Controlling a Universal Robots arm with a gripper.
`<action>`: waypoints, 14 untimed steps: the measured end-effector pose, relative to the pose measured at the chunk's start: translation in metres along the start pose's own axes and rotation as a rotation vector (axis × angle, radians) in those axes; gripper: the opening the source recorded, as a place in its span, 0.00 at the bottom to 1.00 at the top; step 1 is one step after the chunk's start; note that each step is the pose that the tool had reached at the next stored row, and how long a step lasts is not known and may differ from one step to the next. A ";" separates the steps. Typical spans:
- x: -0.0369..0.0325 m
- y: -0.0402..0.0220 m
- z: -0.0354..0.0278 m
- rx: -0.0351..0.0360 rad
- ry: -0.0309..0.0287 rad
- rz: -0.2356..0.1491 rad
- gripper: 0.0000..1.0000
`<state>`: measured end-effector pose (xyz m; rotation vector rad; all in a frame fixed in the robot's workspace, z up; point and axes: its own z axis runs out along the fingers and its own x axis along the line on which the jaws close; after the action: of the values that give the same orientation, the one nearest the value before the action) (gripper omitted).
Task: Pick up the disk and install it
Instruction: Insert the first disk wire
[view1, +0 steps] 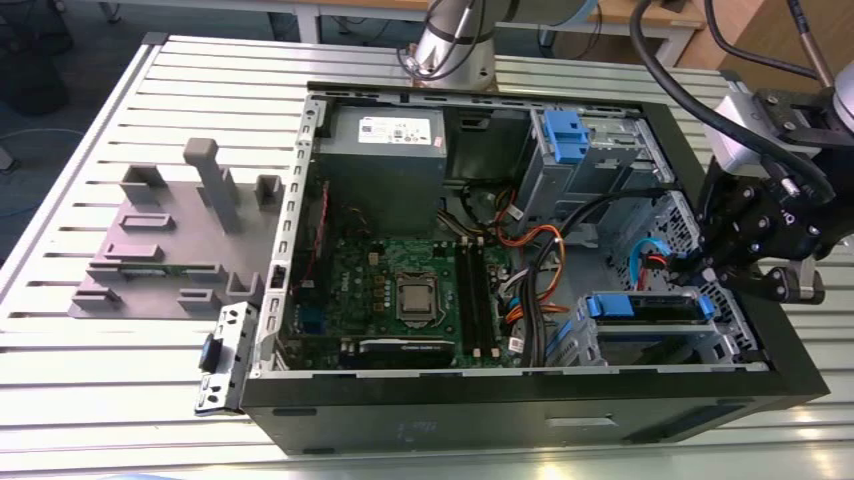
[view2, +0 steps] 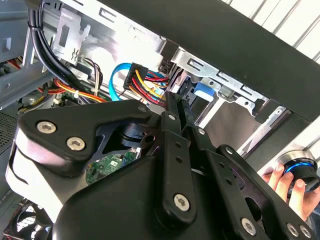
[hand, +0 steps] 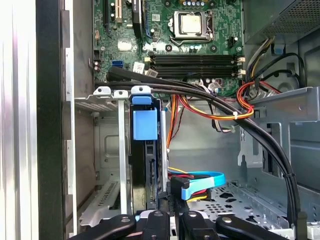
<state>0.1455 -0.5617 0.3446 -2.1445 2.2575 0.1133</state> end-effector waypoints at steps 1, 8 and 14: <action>0.0000 0.0006 0.0001 0.0000 -0.0001 0.000 0.17; 0.0003 0.0045 0.0002 0.0000 0.0000 0.000 0.17; 0.0004 0.0067 0.0003 0.0000 0.0000 0.000 0.17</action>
<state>0.1388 -0.5617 0.3445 -2.1445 2.2575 0.1133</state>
